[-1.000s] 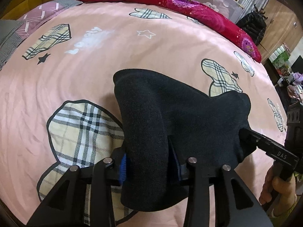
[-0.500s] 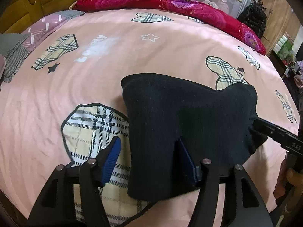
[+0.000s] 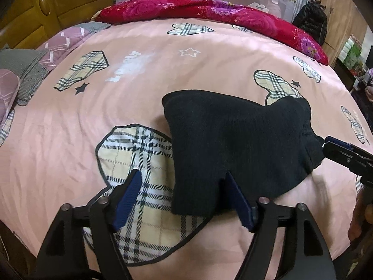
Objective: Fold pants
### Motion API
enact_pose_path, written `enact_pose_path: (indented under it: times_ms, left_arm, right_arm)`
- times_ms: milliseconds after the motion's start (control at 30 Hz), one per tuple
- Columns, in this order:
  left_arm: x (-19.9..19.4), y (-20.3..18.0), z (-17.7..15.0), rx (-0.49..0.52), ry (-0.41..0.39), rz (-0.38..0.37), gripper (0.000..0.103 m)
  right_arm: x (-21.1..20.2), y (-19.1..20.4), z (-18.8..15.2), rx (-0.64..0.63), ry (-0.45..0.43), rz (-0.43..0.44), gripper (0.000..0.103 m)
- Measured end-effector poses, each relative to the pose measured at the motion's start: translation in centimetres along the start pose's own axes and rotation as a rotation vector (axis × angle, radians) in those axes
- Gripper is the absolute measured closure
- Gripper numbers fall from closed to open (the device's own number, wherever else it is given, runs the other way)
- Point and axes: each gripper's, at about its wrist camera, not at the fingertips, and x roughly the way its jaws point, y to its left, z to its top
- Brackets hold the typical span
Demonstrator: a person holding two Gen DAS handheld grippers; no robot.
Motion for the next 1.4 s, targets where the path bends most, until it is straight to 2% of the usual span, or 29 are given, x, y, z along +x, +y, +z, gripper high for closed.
enact_pose_path:
  times_ms: [167,300,467,767,1067,1400]
  left_arm:
    - [-1.2,0.3,-1.0,-0.005,-0.031,0.007,0.025]
    - [-2.3,0.0,-2.1,0.010,-0.061,0.038,0.023]
    - [-3.7,-0.6,-4.0,0.043,-0.109,0.089,0.022]
    - [-5.0,-1.9,-6.9,0.107,-0.155,0.135,0.021]
    - [-4.9,-2.2,-7.6,0.112,-0.153,0.141,0.021]
    - [-4.1,-2.1,-8.1,0.106,-0.132,0.144,0.020]
  right_arm:
    - [-1.1,1.5,-1.0,-0.061,-0.025,-0.006,0.023]
    - [-1.7,2.8,-2.2,-0.123,-0.043,-0.002,0.013]
    - [-2.2,4.0,-3.9,-0.177,-0.058,0.008,0.012]
    - [-2.4,4.5,-6.4,-0.205,-0.060,-0.033,0.012]
    - [-2.5,4.6,-7.8,-0.219,-0.071,-0.072,0.012]
    - [-1.8,4.7,-8.1,-0.230,-0.064,-0.075,0.012]
